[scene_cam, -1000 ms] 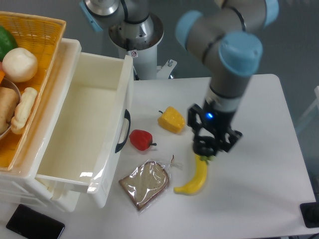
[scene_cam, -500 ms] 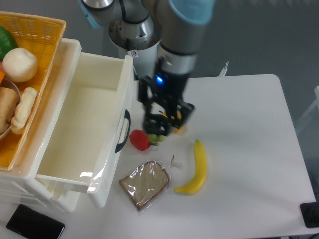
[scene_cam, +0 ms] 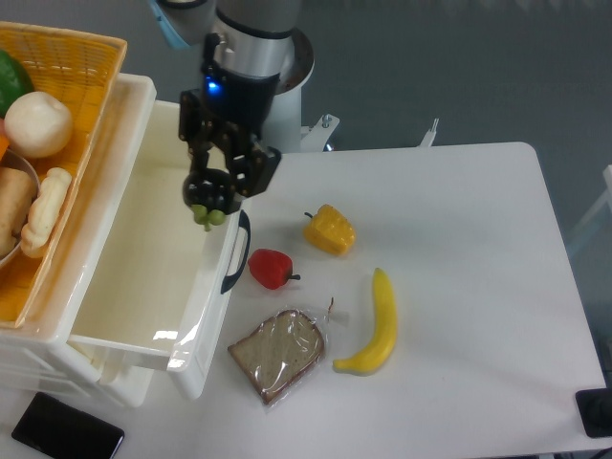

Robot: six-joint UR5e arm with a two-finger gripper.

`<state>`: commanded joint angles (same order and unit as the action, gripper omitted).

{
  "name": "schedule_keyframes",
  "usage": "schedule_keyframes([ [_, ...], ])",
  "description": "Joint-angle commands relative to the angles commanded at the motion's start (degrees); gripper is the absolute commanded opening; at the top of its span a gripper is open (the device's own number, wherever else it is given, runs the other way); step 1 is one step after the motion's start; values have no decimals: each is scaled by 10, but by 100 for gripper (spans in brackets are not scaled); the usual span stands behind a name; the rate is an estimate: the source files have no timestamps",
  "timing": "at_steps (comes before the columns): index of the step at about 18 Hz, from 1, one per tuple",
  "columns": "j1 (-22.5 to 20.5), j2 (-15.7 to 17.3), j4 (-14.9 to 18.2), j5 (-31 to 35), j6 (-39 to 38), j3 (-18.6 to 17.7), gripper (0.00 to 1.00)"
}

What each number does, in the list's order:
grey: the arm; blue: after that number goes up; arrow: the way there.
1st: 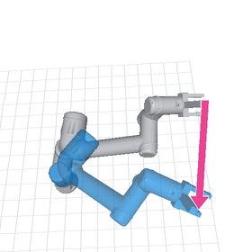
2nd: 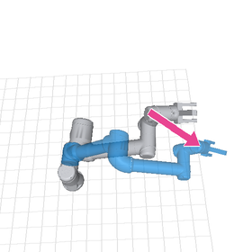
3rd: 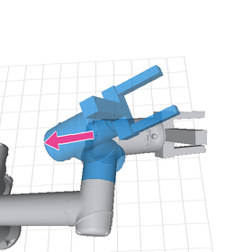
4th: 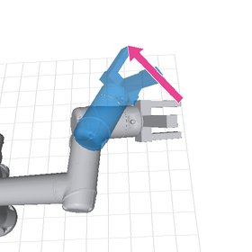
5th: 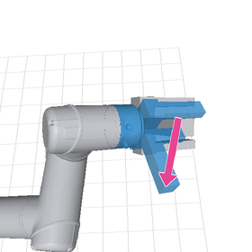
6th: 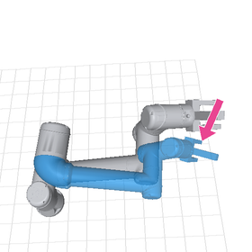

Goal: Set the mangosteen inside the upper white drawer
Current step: 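Lower the gripper with the mangosteen into the open white drawer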

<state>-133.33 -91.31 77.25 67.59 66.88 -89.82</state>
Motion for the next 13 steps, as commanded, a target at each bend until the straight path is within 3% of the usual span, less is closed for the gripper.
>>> schedule_keyframes([
  [8,23,-14,-2,7,27,-33,19],
  [10,30,-20,-2,10,27,-40,24],
  [13,36,-28,-3,24,31,-40,46],
])
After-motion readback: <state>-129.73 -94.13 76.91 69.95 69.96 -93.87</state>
